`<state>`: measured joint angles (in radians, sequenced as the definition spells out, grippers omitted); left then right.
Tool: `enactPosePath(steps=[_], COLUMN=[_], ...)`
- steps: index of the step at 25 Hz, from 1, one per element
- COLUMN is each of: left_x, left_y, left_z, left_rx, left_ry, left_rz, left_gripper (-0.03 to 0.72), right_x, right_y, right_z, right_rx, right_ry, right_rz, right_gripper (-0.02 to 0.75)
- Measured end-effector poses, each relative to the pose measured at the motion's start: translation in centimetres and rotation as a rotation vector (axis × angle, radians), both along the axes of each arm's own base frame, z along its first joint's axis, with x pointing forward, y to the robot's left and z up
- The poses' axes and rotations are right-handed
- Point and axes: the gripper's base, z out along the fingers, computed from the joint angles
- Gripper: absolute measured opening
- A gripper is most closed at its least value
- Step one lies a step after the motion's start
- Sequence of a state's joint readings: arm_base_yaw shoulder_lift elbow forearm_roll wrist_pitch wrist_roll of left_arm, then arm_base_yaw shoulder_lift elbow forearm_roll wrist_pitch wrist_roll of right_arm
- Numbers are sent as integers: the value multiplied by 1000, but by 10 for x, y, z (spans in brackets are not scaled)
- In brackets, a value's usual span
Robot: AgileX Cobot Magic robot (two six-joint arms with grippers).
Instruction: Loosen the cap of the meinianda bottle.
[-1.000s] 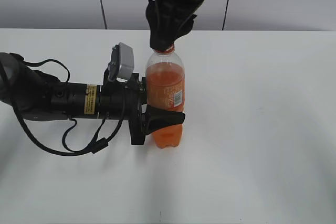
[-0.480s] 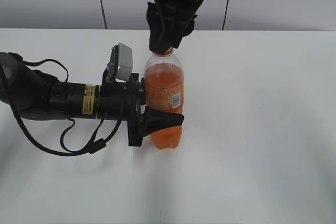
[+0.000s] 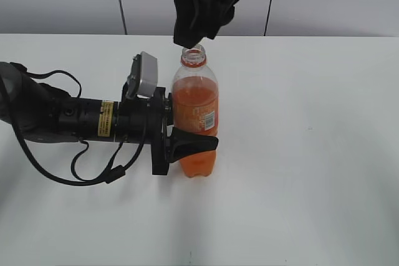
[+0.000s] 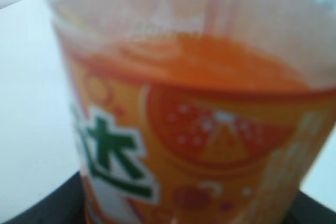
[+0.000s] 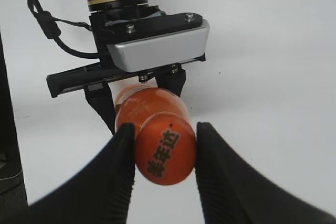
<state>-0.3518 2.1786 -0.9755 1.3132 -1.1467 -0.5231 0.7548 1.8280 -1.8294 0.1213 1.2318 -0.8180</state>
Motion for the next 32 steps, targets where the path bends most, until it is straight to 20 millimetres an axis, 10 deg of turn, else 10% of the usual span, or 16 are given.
enactPosePath(steps=[10,16,24,32], left_x=[0,0,0,0], left_y=[0,0,0,0], left_z=[0,0,0,0], left_rx=[1,1,1,0], left_ry=[0,0,0,0], left_rz=[0,0,0,0], left_gripper=[411,411,411,411], right_x=[2,41,66,46], right_y=[-17,-67,-171,-239], right_z=[17,13,-42,-121], right_rx=[70,145,244,281], right_ry=[42,142,233,248], right_rz=[-316,-641,-1039,-1328], right_gripper=[269,269,269,269])
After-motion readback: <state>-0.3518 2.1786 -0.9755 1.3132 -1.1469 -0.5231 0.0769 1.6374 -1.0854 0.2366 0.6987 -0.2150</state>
